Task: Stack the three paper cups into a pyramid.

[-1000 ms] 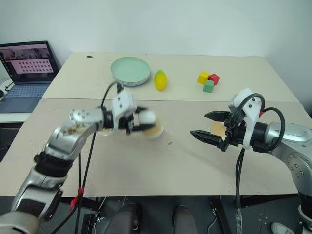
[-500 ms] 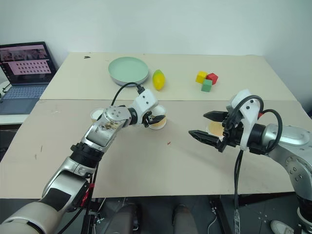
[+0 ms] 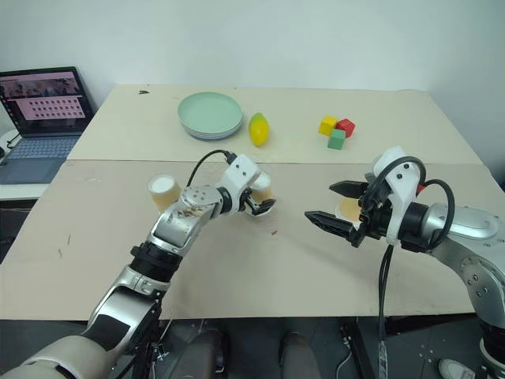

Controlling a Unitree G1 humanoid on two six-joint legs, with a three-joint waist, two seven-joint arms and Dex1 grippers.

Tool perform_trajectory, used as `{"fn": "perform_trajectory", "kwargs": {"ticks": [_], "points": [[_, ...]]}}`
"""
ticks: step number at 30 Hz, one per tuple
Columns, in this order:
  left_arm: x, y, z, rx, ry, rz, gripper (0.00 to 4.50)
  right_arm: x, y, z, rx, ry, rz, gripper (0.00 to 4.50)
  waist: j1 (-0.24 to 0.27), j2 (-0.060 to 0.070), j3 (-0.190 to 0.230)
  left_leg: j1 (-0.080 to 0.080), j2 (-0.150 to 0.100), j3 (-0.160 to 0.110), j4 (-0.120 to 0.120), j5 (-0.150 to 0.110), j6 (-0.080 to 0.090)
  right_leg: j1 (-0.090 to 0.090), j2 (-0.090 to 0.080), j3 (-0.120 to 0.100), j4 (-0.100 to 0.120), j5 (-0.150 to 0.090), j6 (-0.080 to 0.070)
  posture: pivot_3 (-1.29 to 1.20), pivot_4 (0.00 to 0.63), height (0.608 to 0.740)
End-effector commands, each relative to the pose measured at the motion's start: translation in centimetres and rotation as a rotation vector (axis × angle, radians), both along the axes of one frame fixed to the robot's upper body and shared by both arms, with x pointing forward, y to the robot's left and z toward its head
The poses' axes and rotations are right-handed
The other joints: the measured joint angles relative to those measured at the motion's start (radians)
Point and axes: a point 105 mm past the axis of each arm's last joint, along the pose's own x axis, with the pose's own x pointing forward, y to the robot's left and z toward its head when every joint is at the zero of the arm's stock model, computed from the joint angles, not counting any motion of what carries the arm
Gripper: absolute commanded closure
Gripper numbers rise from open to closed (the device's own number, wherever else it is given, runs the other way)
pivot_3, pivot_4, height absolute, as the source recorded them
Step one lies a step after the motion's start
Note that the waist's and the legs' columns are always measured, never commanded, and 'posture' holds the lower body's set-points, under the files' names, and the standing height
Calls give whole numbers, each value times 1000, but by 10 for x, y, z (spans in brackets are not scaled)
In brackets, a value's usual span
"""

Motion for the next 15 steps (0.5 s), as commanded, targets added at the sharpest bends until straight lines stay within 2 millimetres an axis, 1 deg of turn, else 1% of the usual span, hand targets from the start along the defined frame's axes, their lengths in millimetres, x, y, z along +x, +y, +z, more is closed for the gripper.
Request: {"fn": "perform_trajectory", "kwargs": {"ticks": [1,3,6,7,8,10,12,13,14,15], "points": [[2,-4,30,-65,-80,2,85,0,0,11,3,-55,4,0,-2,0,0,0,0,0,0,0,0,0,0,0,0,0,0,0,150,740],[3,-4,41,-102,-93,3,85,1,0,11,5,-53,4,0,-1,0,0,0,0,0,0,0,0,0,0,0,0,0,0,0,150,740],[2,-5,65,-146,-151,-22,85,2,1,10,4,-49,9,0,-1,0,0,0,0,0,0,0,0,0,0,0,0,0,0,0,150,740],[-1,-7,76,-147,-184,-47,85,2,1,10,3,-49,11,0,-1,0,0,0,0,0,0,0,0,0,0,0,0,0,0,0,150,740],[-7,-10,96,-172,-219,-91,85,4,1,10,3,-48,12,0,-1,0,0,0,0,0,0,0,0,0,0,0,0,0,0,0,150,740],[-16,-14,122,-214,-254,-143,85,6,1,10,3,-48,15,0,-1,0,0,-1,0,0,0,0,0,-1,0,0,0,0,0,0,150,740],[-25,-14,155,-286,-309,-192,85,7,2,10,5,-47,22,0,-1,0,0,-1,0,0,0,0,0,-1,0,0,0,0,0,0,150,740],[-26,-10,172,-323,-341,-184,85,7,3,9,4,-45,26,0,-1,0,0,-1,0,0,0,0,0,-1,0,0,-1,0,1,0,150,740],[-27,-6,183,-346,-360,-176,85,8,3,9,4,-44,29,0,-1,0,0,-1,0,0,0,0,0,-1,0,0,-1,-1,1,0,150,740],[-24,2,192,-354,-383,-141,85,8,4,8,4,-43,31,0,-1,0,0,-1,0,0,0,0,0,-1,0,0,-1,-1,1,0,150,740]]}}
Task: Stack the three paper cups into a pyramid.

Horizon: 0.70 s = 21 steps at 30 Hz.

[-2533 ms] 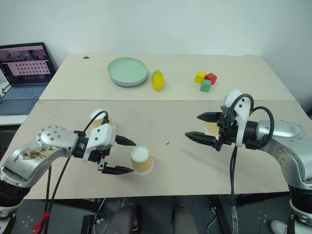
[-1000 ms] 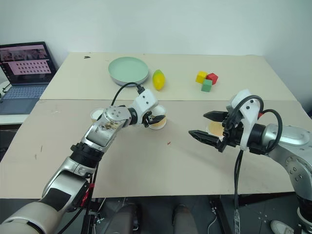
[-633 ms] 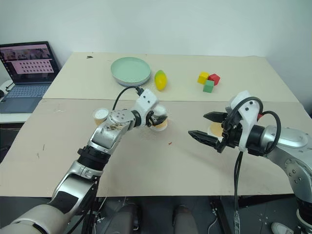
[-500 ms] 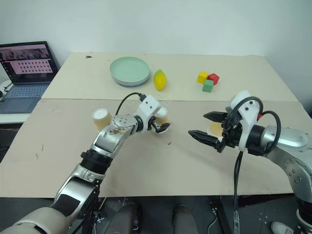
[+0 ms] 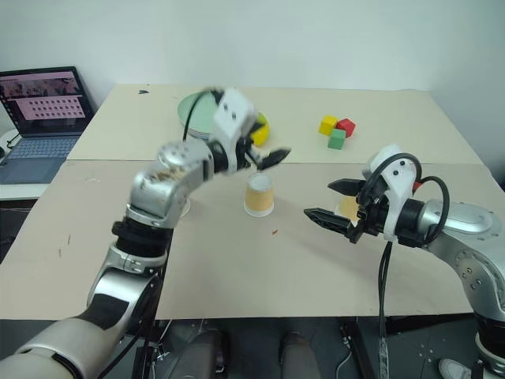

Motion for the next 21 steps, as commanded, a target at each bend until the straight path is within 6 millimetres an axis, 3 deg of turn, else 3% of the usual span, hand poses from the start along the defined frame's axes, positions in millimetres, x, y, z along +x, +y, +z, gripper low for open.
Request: {"fn": "perform_trajectory", "kwargs": {"ticks": [1,4,6,8,12,14,17,21], "points": [[-1,25,47,-91,-101,70,85,2,2,12,2,-62,16,0,-3,0,0,0,0,0,0,0,0,0,0,0,0,-1,1,0,150,740],[20,71,49,-86,-109,293,85,4,4,9,3,-54,29,0,-14,0,0,3,0,0,0,0,0,1,1,1,1,-2,4,0,150,740],[35,123,36,-79,-64,526,85,7,6,7,5,-46,43,0,-24,1,0,3,1,0,0,0,0,1,1,1,2,-2,4,0,150,740],[37,164,25,-90,-19,693,85,9,8,4,5,-36,60,0,-33,1,0,4,1,0,0,0,0,1,1,2,2,-2,4,0,150,740],[22,203,16,-87,3,814,85,16,12,1,5,-20,96,0,-26,-1,1,2,1,0,0,0,0,0,1,1,2,-1,2,0,150,740],[9,210,14,-89,-14,836,85,20,16,-1,7,-9,121,0,-20,-2,1,2,0,0,0,0,0,0,0,1,2,1,-1,0,150,740],[-12,193,15,-136,-40,774,85,29,21,-4,6,2,157,0,-10,-4,2,1,0,0,0,0,0,0,-1,0,0,2,-1,0,150,740],[-28,186,4,-143,-35,780,85,36,28,-4,7,3,190,0,-3,-4,3,1,0,0,1,0,-1,0,-1,0,0,3,-1,0,150,740]]}}
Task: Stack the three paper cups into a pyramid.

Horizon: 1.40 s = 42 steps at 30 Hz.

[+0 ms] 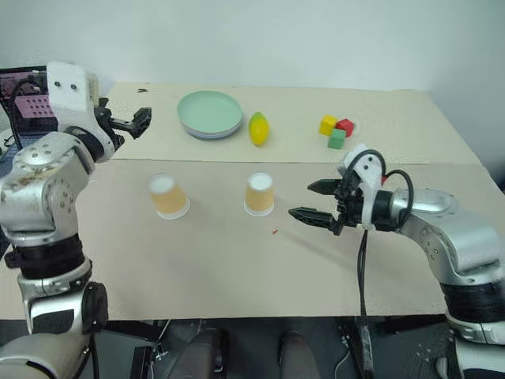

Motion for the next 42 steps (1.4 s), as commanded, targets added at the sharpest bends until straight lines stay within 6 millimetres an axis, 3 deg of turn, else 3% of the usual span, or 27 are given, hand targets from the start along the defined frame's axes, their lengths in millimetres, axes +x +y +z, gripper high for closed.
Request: {"fn": "perform_trajectory", "kwargs": {"ticks": [1,7,13,16,18,33,42], "points": [[-22,-6,1,1,-42,14,85,5,5,10,-1,-53,43,0,-2,0,0,0,0,0,0,0,0,0,0,0,0,0,0,0,150,740],[-43,6,-39,-22,65,113,85,8,9,8,0,-48,71,0,-12,0,0,1,1,0,0,0,0,0,2,1,1,0,-1,0,150,740],[-44,3,-68,-46,141,108,85,6,11,8,0,-48,78,0,-11,0,0,2,1,0,0,0,0,0,2,1,1,0,-1,0,150,740],[-51,-1,-101,-33,216,89,85,3,7,11,-3,-53,67,0,-12,0,0,2,1,0,0,0,0,0,1,1,1,1,-1,0,150,740],[-50,0,-111,-46,236,91,85,1,6,11,-5,-54,64,0,-14,0,0,1,1,1,0,0,0,0,1,2,1,1,-2,0,150,740],[-31,-2,-134,-34,240,67,85,-3,2,18,-5,-71,34,0,-6,0,0,2,1,1,0,0,0,0,2,1,1,1,-3,0,150,740],[-4,-18,-117,-15,168,20,85,-4,-1,21,-8,-79,13,0,1,0,0,1,1,1,0,0,0,0,2,1,0,1,-3,0,150,740]]}}
